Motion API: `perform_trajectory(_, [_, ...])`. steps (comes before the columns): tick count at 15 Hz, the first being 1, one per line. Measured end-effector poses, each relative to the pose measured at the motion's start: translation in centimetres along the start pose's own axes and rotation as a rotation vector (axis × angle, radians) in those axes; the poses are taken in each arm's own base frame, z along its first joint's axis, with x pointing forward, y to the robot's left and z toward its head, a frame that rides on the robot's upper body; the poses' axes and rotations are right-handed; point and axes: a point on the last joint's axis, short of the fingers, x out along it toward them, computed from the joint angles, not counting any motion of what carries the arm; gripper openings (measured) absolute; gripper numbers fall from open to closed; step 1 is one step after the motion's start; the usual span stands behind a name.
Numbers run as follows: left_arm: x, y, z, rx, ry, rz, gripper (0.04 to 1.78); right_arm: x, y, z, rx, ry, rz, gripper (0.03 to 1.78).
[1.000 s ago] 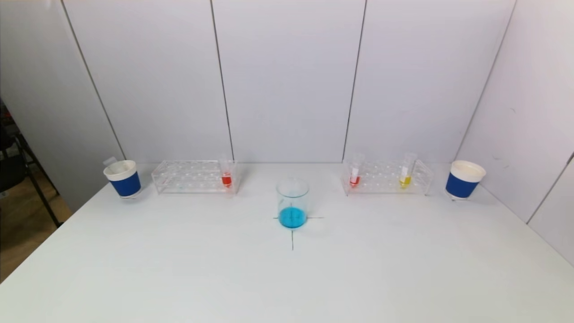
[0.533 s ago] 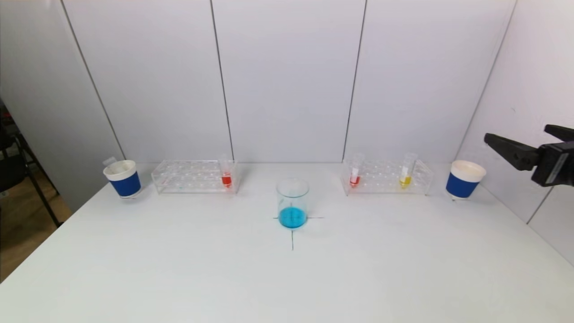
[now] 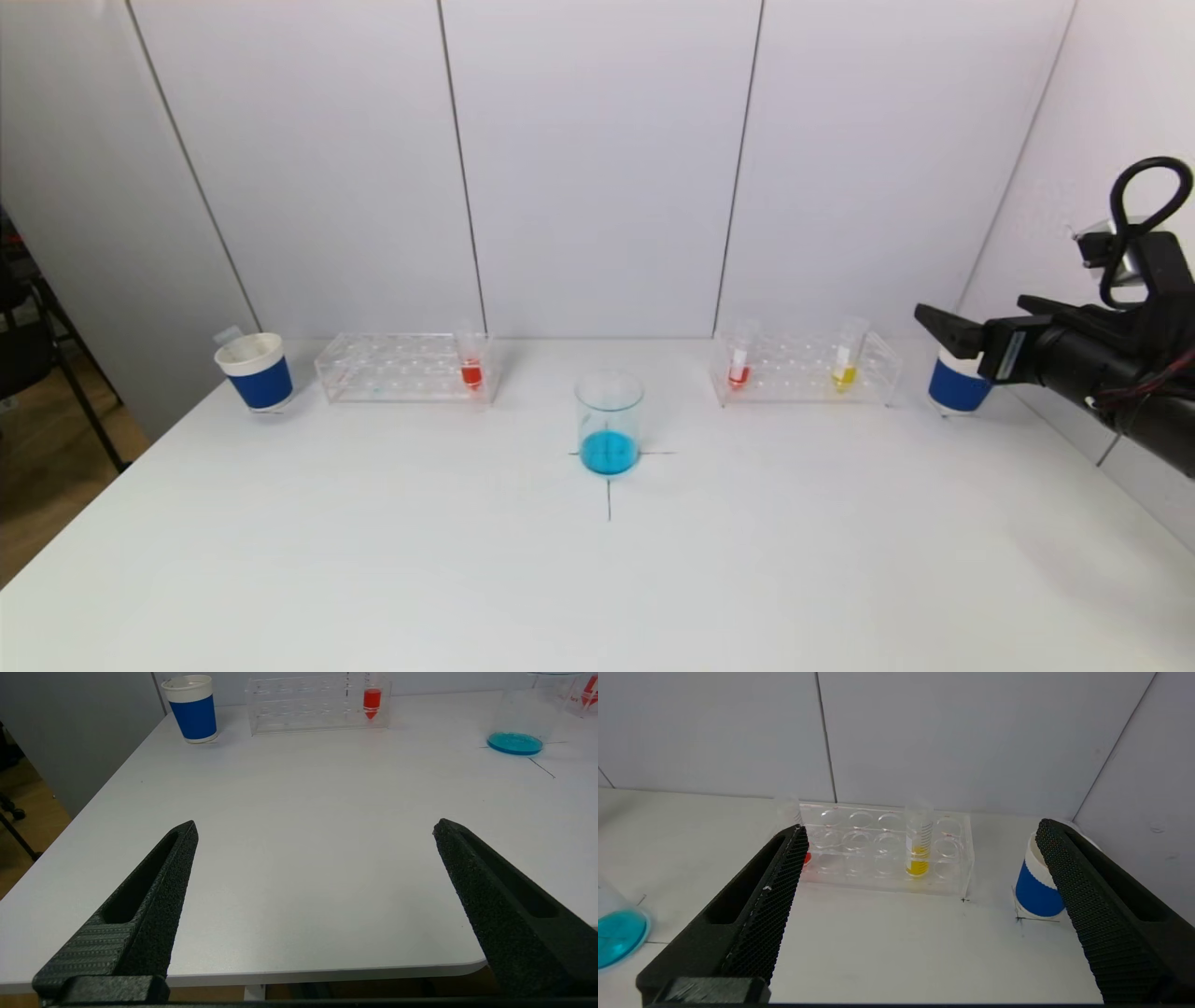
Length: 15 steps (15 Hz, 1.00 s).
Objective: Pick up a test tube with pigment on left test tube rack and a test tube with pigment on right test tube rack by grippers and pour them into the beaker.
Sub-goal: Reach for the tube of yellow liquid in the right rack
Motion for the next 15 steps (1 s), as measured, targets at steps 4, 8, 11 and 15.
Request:
perform_trajectory(4, [0.0,0.0,0.0,0.000,0.000,0.001,1.76,2.6,-0.2,-2.8,0.008,0.007,-0.006,1.77])
perform_trajectory(8, [0.0,0.0,0.0,0.000,0.000,0.000,1.76,4.7,-0.4,-5.5,0.007,0.004,-0.008,1.77])
perform_trajectory(11, [0.0,0.0,0.0,0.000,0.000,0.000,1.76,6.0,-0.4,-7.2,0.005,0.002,-0.008,1.77])
perform_trajectory(15, [0.0,0.0,0.0,0.001,0.000,0.000,1.76,7.6,-0.5,-8.9,0.007,0.024,-0.009,1.77])
